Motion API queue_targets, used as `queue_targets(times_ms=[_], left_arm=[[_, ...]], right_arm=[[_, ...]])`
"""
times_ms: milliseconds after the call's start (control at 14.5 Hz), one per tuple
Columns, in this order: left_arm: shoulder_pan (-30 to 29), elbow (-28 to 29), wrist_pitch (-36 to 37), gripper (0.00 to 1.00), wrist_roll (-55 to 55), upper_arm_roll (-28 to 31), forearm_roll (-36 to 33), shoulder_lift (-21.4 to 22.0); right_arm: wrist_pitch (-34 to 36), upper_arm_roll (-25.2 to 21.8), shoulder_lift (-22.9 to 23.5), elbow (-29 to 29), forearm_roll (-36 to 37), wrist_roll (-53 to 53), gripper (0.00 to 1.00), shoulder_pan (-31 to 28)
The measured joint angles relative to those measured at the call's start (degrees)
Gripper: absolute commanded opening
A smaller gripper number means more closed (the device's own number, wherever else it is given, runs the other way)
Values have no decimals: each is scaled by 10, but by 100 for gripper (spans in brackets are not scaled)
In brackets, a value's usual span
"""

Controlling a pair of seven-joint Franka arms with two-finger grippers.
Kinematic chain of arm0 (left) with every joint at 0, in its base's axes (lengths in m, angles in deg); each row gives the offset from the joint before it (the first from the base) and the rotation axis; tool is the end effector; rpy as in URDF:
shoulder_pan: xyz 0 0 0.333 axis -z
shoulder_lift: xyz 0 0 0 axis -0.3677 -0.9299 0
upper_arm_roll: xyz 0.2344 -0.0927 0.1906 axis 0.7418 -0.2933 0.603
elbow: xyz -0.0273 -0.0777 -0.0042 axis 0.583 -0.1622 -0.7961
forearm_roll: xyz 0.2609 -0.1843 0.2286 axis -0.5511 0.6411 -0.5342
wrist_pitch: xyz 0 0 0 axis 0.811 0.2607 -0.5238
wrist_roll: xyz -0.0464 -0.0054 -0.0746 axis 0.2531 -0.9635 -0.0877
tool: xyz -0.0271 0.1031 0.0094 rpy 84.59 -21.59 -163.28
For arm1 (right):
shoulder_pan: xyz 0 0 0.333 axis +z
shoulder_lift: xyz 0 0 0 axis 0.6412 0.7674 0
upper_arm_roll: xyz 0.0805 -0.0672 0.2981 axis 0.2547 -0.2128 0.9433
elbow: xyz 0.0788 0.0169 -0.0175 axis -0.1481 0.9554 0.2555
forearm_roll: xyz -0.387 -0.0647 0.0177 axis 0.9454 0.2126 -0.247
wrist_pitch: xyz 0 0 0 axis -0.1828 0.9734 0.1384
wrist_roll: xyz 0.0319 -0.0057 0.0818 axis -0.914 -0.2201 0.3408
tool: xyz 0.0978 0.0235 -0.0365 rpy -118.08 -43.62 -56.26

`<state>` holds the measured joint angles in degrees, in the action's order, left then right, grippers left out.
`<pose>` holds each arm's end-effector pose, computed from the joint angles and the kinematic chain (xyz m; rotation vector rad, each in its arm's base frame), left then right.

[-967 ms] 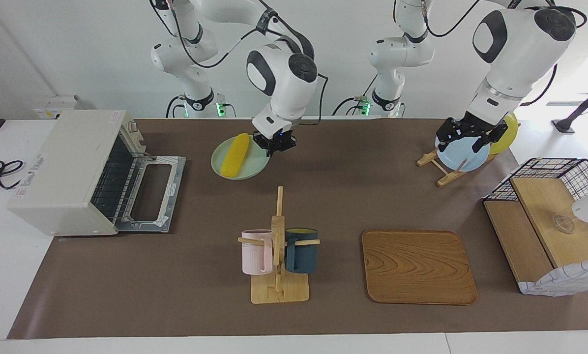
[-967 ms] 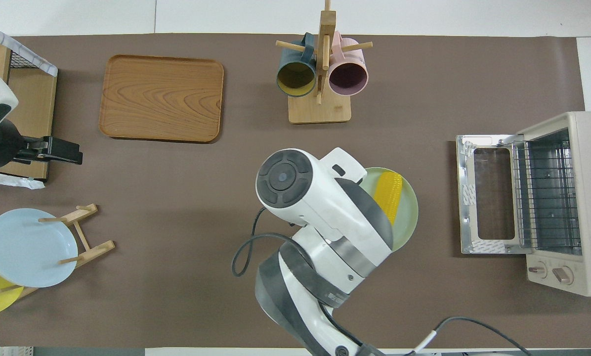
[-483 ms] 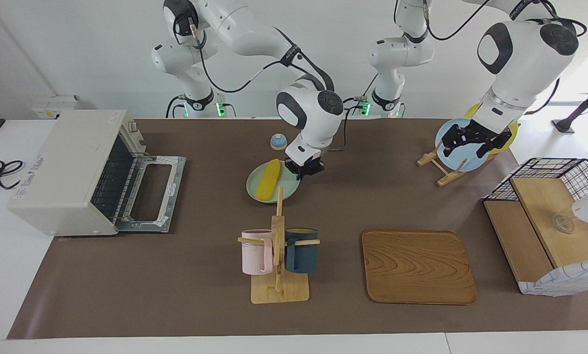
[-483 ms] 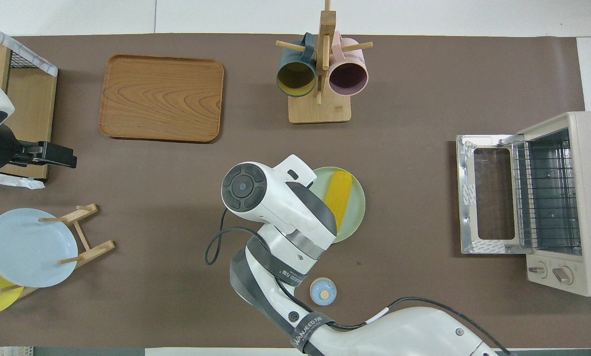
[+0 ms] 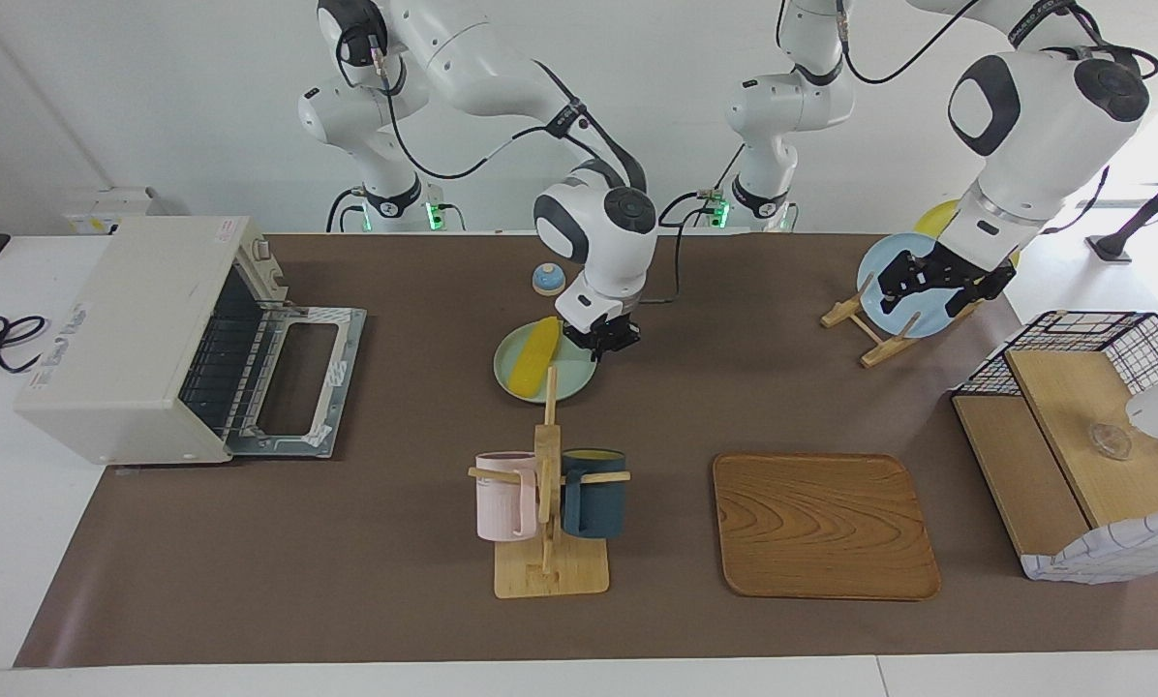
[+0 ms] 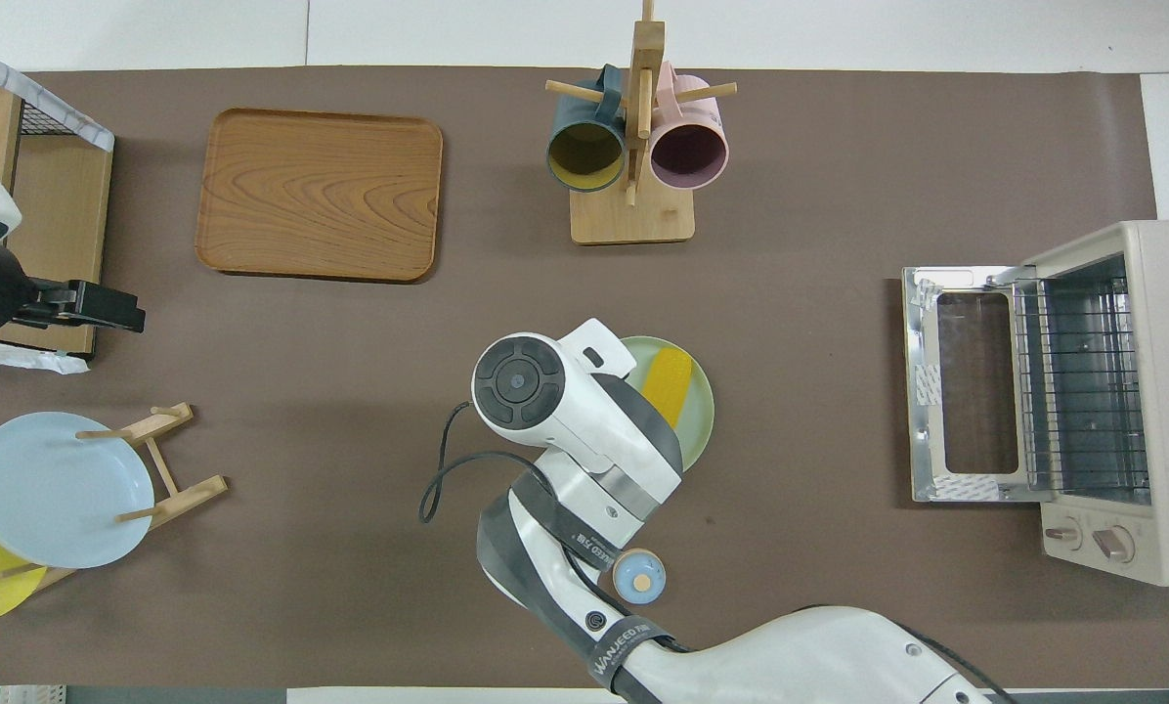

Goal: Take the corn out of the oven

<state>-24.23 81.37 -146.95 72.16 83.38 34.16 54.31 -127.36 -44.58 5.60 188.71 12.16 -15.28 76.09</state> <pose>0.5536 -0.0065 0.5351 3.0990 -0.2073 -0.0232 0.4879 0.4263 0.3148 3.0663 -0.1411 -0.0403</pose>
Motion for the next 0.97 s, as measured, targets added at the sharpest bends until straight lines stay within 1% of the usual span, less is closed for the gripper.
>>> queue_targets(times_ms=[138,276,553,691,760,967], left_arm=[[0,7,-7,100,-1,0,0,0],[0,10,-11,100,-1,0,0,-1],[0,10,-15,100,-2,-3,2,-1],[1,10,-17,100,-3,-5,15,-1],[3,10,-18,100,-5,-8,21,-1],[43,11,-22,100,-6,-12,33,-3]], right_arm=[[-6,0,-1,2,-5,0,25,-4],[-7,0,-5,-2,-5,0,27,-4],[20,-2,-34,-25,-5,0,26,-10],[51,-2,-62,-33,-5,16,26,-31],[73,-3,-80,-34,-5,41,26,-49],[155,-3,-131,-35,-5,130,26,-103]])
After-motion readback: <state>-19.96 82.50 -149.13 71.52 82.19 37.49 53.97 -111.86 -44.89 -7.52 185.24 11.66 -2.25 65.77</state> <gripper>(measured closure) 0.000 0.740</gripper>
